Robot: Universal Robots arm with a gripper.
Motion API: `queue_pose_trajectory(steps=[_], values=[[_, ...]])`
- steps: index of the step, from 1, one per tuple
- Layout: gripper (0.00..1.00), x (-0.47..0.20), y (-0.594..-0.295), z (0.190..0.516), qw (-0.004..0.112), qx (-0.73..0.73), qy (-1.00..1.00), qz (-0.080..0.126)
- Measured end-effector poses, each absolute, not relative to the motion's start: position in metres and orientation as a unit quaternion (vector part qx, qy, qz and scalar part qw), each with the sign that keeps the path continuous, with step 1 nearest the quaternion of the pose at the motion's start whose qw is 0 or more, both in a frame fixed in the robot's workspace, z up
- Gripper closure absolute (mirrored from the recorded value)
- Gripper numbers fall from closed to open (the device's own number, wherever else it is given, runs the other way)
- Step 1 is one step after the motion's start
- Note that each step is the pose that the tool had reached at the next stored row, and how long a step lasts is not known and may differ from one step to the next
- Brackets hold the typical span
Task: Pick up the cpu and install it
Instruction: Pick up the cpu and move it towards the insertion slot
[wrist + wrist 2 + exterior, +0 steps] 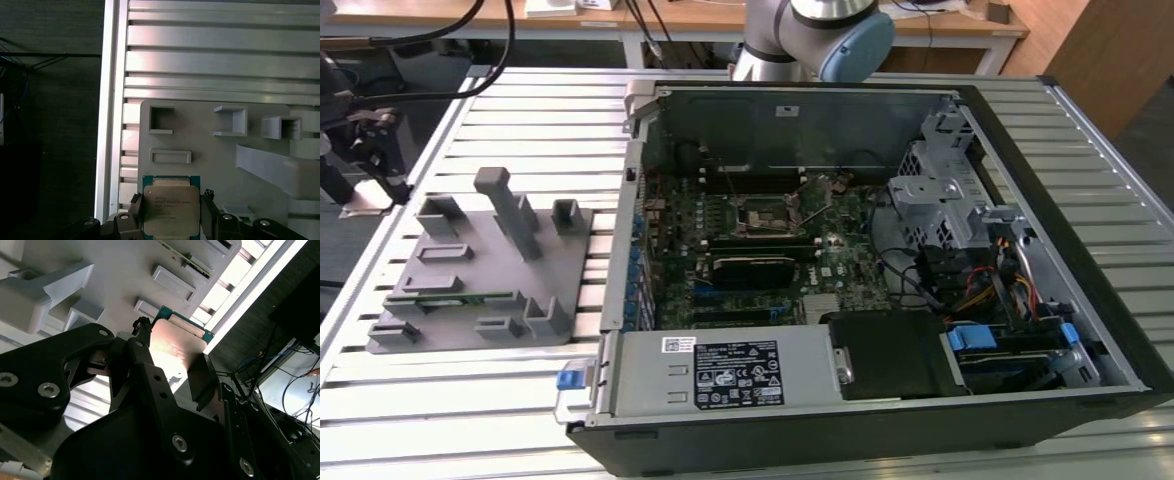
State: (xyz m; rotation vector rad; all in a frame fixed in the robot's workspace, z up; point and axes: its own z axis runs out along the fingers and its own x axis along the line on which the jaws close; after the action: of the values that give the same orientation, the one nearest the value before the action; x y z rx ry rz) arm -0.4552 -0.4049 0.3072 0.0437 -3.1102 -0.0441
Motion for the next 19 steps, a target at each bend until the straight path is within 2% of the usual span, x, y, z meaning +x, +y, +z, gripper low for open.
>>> queue_pose_trajectory(steps=[19], values=[[0.46, -0.4552, -0.4049, 0.3172, 0.015, 0.014, -1.0, -0.014]])
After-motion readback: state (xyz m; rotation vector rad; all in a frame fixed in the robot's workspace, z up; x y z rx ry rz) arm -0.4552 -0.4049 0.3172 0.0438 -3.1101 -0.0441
